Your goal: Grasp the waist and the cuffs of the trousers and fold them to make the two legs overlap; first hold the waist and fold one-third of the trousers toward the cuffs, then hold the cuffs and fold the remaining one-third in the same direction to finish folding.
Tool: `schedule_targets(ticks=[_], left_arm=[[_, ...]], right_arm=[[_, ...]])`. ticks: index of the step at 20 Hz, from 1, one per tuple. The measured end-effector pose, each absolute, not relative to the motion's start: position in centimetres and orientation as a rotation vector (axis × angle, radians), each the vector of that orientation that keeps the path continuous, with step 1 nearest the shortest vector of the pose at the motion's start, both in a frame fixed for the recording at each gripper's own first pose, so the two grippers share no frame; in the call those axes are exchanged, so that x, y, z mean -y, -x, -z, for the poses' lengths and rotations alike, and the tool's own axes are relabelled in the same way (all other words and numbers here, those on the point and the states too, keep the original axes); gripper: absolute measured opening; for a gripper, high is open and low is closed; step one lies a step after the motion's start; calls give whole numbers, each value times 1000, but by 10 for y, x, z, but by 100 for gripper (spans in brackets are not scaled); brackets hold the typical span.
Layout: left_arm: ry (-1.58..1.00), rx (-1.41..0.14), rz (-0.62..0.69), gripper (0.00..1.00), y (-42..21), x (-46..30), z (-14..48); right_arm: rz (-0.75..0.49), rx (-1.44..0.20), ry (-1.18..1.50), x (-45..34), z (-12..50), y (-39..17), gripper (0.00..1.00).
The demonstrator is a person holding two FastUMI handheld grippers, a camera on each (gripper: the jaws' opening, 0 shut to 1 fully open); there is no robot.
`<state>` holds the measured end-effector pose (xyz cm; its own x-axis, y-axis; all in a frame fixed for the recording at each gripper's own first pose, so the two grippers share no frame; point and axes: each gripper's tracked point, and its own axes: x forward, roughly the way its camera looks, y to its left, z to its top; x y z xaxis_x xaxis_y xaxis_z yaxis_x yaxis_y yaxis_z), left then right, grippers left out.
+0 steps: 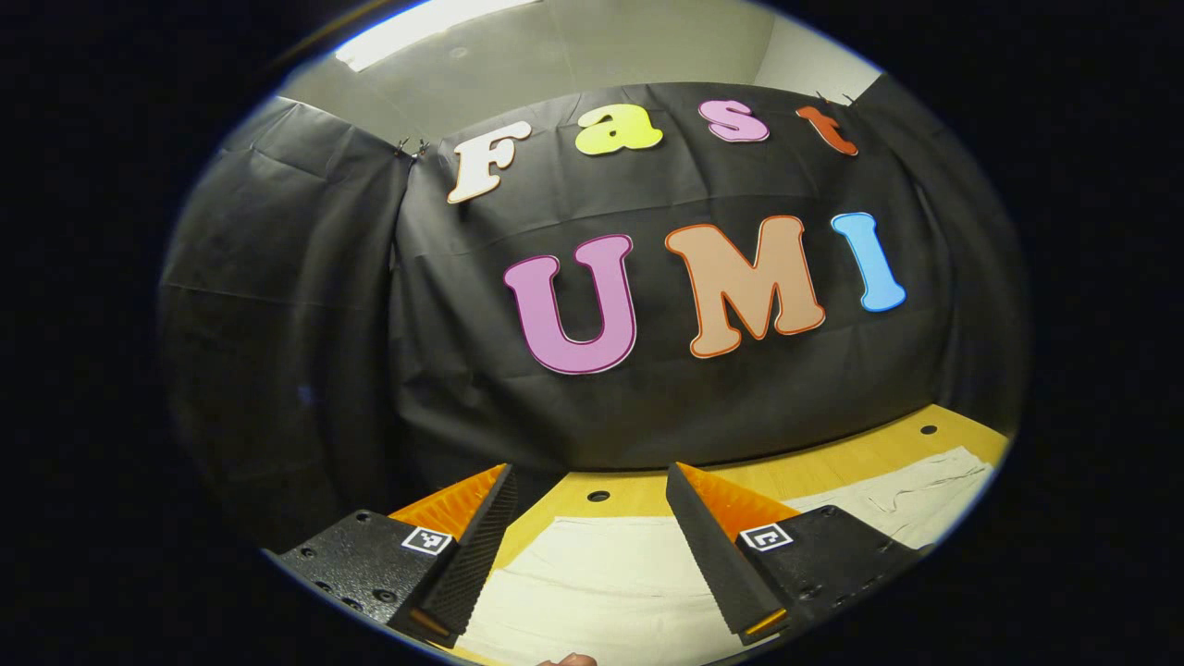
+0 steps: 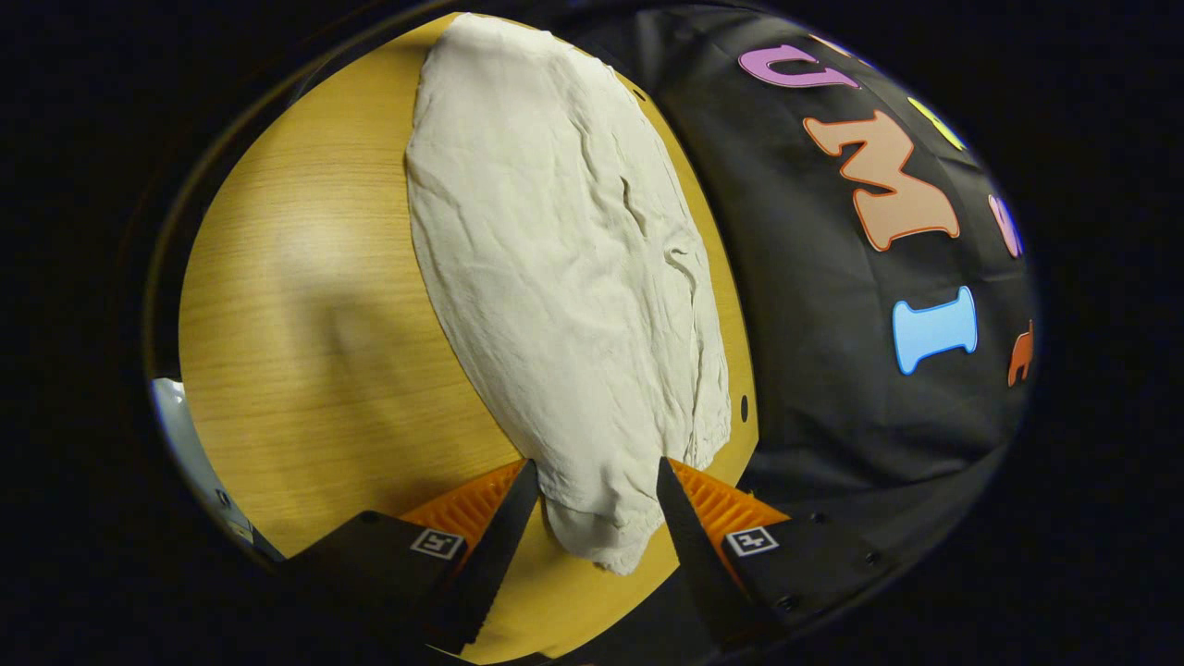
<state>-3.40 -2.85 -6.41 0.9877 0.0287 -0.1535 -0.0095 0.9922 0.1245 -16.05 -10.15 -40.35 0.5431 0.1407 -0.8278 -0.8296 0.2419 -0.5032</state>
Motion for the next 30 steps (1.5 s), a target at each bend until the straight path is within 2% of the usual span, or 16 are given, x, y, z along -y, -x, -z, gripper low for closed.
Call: schedule_targets(ticks=[1, 3, 4, 6, 8, 9, 10, 11, 14, 15, 16, 19, 20, 25, 30], left_arm=[[-127, -158, -17, 96, 36, 29, 66], [-136, -156, -12, 96, 40, 30, 66], [-143, -156, -11, 96, 41, 28, 68], [-159, -160, -19, 96, 43, 21, 72], [-174, -175, -32, 96, 46, 12, 80], [-185, -182, -41, 96, 47, 5, 84], [-197, -189, -48, 96, 49, -3, 87], [-214, -194, -54, 96, 50, -10, 90], [-301, -211, -74, 96, 54, -37, 109], [-340, -226, -75, 96, 55, -46, 118], [-383, -248, -72, 96, 59, -55, 128], [-517, -325, -42, 96, 74, -78, 162], [-561, -351, -18, 96, 80, -85, 174], [-822, -479, 144, 96, 107, -101, 233], [-885, -587, 206, 96, 141, -113, 280]], right_arm=[[-749, -750, 1135, 101, 407, 156, 79], [-752, -781, 1120, 99, 412, 158, 72], [-757, -790, 1113, 98, 415, 160, 65], [-776, -798, 1118, 94, 421, 168, 38], [-769, -759, 1156, 94, 418, 168, 17], [-750, -772, 1137, 95, 416, 169, 12], [-723, -795, 1103, 98, 425, 164, 12], [-708, -813, 1078, 97, 421, 165, 6], [-698, -821, 1063, 96, 421, 165, 6], [-691, -813, 1065, 97, 420, 165, 3], [-685, -807, 1072, 97, 420, 165, 6], [-673, -797, 1097, 96, 420, 165, 6], [-673, -795, 1103, 96, 420, 165, 3], [-653, -793, 1096, 96, 421, 164, 6], [-647, -780, 1108, 97, 421, 165, 6]])
